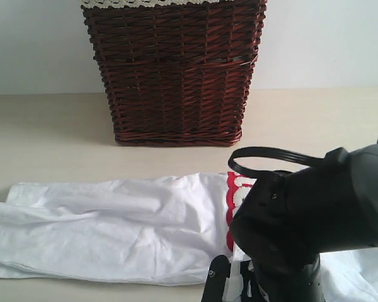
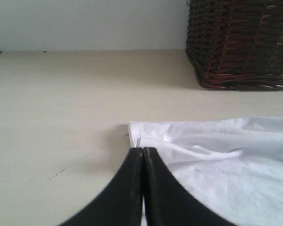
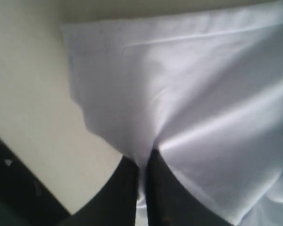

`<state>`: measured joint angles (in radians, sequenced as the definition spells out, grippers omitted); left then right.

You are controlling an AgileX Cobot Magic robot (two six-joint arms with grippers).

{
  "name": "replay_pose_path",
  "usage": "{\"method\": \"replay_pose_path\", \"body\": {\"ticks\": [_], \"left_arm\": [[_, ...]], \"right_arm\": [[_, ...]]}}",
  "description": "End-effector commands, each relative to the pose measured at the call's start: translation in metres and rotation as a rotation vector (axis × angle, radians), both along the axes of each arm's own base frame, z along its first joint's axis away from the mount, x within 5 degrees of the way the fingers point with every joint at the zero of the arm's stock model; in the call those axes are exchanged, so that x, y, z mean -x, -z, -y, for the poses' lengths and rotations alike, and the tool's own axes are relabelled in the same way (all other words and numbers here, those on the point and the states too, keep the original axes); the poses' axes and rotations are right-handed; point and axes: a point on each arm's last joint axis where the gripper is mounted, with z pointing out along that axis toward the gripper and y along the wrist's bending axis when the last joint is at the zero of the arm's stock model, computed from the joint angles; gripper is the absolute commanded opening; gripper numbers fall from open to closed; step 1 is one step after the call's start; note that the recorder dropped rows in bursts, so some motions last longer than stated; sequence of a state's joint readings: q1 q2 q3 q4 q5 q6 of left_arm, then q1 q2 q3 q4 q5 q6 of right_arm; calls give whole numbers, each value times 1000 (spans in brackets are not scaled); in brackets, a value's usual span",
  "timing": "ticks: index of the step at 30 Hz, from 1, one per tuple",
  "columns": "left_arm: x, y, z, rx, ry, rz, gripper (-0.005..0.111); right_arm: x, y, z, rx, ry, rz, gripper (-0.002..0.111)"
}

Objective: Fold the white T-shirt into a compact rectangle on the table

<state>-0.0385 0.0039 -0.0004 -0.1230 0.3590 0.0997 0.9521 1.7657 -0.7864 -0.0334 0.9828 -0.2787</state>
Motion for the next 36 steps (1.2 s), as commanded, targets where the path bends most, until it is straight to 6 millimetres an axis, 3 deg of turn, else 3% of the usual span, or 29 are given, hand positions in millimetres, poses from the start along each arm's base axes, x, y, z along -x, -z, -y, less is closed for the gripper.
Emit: {"method": "replay_pose_path", "body": {"ticks": [1, 8, 14, 21, 27, 31, 33, 36], "left_arm": [[0, -1, 0, -1, -5, 9, 0], [0, -1, 0, -1, -5, 9, 0], [0, -1, 0, -1, -5, 9, 0], [0, -1, 0, -1, -5, 9, 0], [0, -1, 0, -1, -5, 9, 0], [0, -1, 0, -1, -5, 9, 0], [0, -1, 0, -1, -5, 9, 0], [0, -1, 0, -1, -5, 9, 0]], "right_arm": [[8, -20, 5, -12, -44, -56, 0], [3, -37, 7, -86, -169, 32, 0], [-3, -51, 13, -82, -197, 143, 12], [-7, -72, 20, -110, -221, 276, 18], [-22, -98, 23, -100, -192, 487, 19], [-37, -109, 24, -94, -51, 699, 19], [-37, -109, 24, -110, 3, 709, 19], [-25, -103, 19, -177, 52, 573, 20]]}}
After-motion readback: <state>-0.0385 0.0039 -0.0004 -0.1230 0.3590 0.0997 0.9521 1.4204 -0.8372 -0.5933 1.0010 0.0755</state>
